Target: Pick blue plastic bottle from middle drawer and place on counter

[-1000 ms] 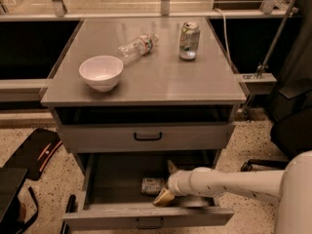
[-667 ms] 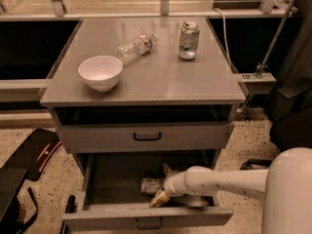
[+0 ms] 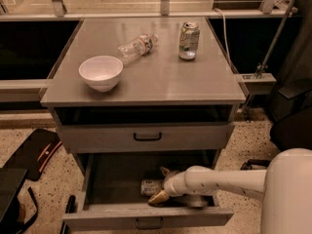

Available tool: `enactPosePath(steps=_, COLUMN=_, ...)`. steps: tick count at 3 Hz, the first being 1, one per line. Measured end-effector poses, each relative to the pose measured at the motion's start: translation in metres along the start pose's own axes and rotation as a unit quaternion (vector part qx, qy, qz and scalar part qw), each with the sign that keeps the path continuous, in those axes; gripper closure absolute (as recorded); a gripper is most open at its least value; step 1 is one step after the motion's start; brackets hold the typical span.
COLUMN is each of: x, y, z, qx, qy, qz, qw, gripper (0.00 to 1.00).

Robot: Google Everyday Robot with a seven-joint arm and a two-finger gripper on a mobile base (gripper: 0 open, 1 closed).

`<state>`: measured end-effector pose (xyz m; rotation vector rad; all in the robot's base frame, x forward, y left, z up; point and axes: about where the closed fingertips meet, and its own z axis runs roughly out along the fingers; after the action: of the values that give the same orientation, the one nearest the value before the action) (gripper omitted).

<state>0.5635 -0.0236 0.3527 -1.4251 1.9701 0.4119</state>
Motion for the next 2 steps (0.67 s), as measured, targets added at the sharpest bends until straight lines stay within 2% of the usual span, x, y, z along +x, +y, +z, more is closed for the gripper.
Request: enactPosePath(steps=2, x=-0.0049, y=-0.0009, z=-0.0053, qx=0.000, qy=0.000, qz=0.000, qw=1.0000, gripper=0.81)
